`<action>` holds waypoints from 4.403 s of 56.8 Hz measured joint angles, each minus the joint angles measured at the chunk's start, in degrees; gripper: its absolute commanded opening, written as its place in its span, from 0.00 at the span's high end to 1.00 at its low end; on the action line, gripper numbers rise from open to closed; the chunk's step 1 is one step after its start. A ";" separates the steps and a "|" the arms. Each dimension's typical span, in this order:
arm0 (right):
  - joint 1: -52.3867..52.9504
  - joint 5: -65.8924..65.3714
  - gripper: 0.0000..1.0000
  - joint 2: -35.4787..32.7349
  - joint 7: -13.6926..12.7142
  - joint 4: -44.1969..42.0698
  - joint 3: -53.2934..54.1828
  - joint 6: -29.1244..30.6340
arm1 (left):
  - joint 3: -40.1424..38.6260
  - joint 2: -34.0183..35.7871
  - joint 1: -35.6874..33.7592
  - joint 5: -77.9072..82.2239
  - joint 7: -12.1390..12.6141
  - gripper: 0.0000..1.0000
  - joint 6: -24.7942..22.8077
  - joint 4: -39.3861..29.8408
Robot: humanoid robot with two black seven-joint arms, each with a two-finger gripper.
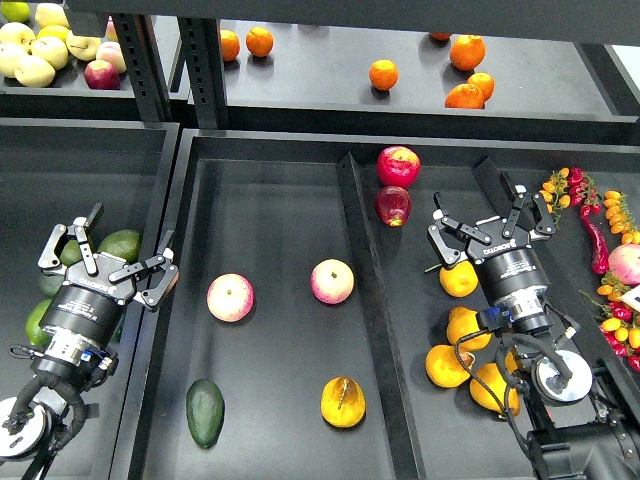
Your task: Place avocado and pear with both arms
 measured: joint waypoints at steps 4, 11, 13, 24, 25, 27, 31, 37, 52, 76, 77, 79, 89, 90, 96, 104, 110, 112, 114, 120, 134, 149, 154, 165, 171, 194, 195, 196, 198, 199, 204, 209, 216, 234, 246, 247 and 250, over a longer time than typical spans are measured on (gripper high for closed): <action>0.00 0.00 0.00 0.00 0.00 0.00 0.01 0.00 | -0.28 0.00 -0.02 0.07 -0.17 0.00 -0.55 0.00; 0.00 0.04 0.00 0.00 -0.05 0.00 0.03 0.09 | -0.36 0.00 -0.03 0.26 0.32 0.00 -1.24 0.02; 0.00 0.05 0.00 0.00 -0.09 0.00 0.03 0.26 | -0.36 0.00 -0.03 0.34 0.27 0.00 -1.45 0.05; 0.13 0.15 0.00 0.00 -0.30 0.16 0.03 0.69 | -0.77 0.00 -0.11 0.39 0.39 0.00 -3.85 0.13; 0.16 0.15 0.00 0.00 -0.32 0.17 0.03 0.69 | -0.70 0.00 -0.10 0.39 0.43 0.00 -4.03 0.13; 0.21 0.15 0.00 0.00 -0.34 0.17 0.03 0.70 | -0.47 0.00 -0.08 0.40 0.48 0.00 -4.57 0.13; 0.31 0.15 0.00 0.00 -0.41 0.18 0.02 0.71 | -0.15 0.00 0.01 0.40 0.53 0.00 -4.98 0.13; 0.54 0.16 0.00 0.00 -0.44 0.18 -0.16 0.71 | -0.04 0.00 0.06 0.40 0.73 0.00 -5.09 0.13; 0.87 0.16 0.00 0.00 -0.53 -0.18 -0.93 0.53 | 0.07 0.00 0.06 0.33 0.75 0.00 -5.11 0.13; 0.92 0.37 0.00 0.00 -0.56 -0.34 -0.69 0.16 | -1.74 0.00 -2.87 -0.13 14.90 0.04 -5.11 0.09; 0.94 0.38 0.00 0.00 -0.57 -0.35 -0.61 0.16 | -1.90 0.00 -3.29 -0.13 16.44 0.04 -5.11 0.09; 0.95 0.40 0.00 0.00 -0.59 -0.35 -0.50 0.16 | -2.05 0.00 -4.08 -0.14 18.81 0.04 -5.11 0.09; 1.02 0.51 0.00 0.00 -0.62 -0.35 -0.24 0.15 | 0.76 5.53 -10.55 -2.12 22.55 0.14 -3.45 0.62; 1.04 0.51 0.00 0.00 -0.62 -0.34 -0.23 0.15 | 1.16 6.30 -10.94 -2.49 22.57 0.14 -3.40 0.66; 1.16 0.51 0.00 0.00 -0.62 -0.34 -0.23 0.15 | 7.10 15.07 -15.06 -6.30 22.60 0.14 -3.20 1.10; 1.23 0.51 0.00 0.00 -0.62 -0.34 -0.23 0.15 | 15.48 23.67 -19.80 -7.70 22.62 0.13 -3.68 2.15; 1.27 0.51 0.00 0.00 -0.62 -0.34 -0.23 0.15 | 20.63 26.62 -22.59 -7.77 22.62 0.13 -4.00 3.50; 1.29 0.51 0.00 0.00 -0.62 -0.34 -0.23 0.15 | 22.46 27.03 -23.52 -7.72 22.62 0.13 -4.04 4.09; 1.30 0.51 0.00 0.00 -0.62 -0.34 -0.23 0.15 | 24.31 27.28 -24.51 -7.60 22.62 0.13 -4.09 4.66; 1.32 0.51 0.00 0.00 -0.62 -0.34 -0.23 0.15 | 30.59 27.76 -28.43 -7.05 22.62 0.12 -4.34 5.86; 1.33 0.51 0.00 0.00 -0.62 -0.66 -0.15 0.16 | 46.24 27.94 -40.11 -4.90 22.61 0.11 -4.60 8.20; 1.51 0.51 0.00 0.00 -0.62 -1.39 0.42 0.46 | 63.43 27.63 -51.60 -0.69 22.61 0.07 -5.10 13.34; 1.80 0.53 0.00 0.00 -0.62 -1.47 0.65 0.46 | 66.12 27.31 -53.17 2.55 22.61 0.06 -5.11 14.25; 2.02 1.41 0.00 0.00 -0.62 -2.13 0.73 0.46 | 68.89 26.78 -53.61 9.90 22.61 0.01 -5.12 14.73; 2.09 1.47 0.00 0.00 -0.62 -2.74 0.73 0.43 | 69.80 26.75 -53.61 11.59 22.61 0.00 -5.12 14.94; 2.12 1.47 0.00 0.00 -0.61 -4.08 0.74 0.57 | 72.71 23.96 -53.57 12.32 22.60 0.00 -5.12 19.61; 2.12 1.47 0.00 0.00 -0.61 -4.09 0.75 0.57 | 72.94 23.77 -53.55 12.36 22.60 0.00 -5.12 19.74; 2.12 1.48 0.00 0.00 -0.61 -4.10 0.78 0.57 | 73.26 23.54 -53.52 12.51 22.60 0.00 -5.12 19.91; 2.11 1.47 0.00 0.00 -0.61 -4.11 0.83 0.58 | 73.84 23.16 -53.49 13.15 22.60 0.00 -5.12 20.21; 2.10 1.48 0.00 0.00 -0.61 -4.11 0.85 0.59 | 74.08 23.01 -53.48 13.54 22.60 0.01 -5.12 20.34; 1.87 1.47 0.00 0.00 -0.61 -4.12 0.89 0.62 | 75.49 22.35 -53.47 17.66 22.60 0.01 -5.12 21.40; 1.62 1.48 0.00 0.00 -0.61 -4.14 0.91 0.67 | 76.74 22.03 -53.41 23.46 22.60 0.02 -5.12 22.27; 1.43 1.59 0.00 0.00 -0.61 -4.37 1.05 0.69 | 78.33 21.77 -53.45 27.03 22.60 0.03 -5.12 22.56; 0.98 1.65 0.00 0.00 -0.61 -4.68 1.16 0.79 | 80.77 20.66 -53.73 28.69 22.60 0.03 -5.12 22.77; 0.90 1.65 0.00 0.00 -0.61 -4.91 1.18 0.79 | 81.19 17.76 -53.65 29.67 22.60 0.04 -5.12 25.25; 0.90 1.65 0.00 0.00 -0.61 -4.91 1.18 0.79 | 81.19 17.58 -53.65 29.85 22.60 0.04 -5.12 25.40; 0.89 1.66 0.00 0.00 -0.61 -4.91 1.18 0.79 | 81.20 17.26 -53.65 30.36 22.60 0.04 -5.12 25.69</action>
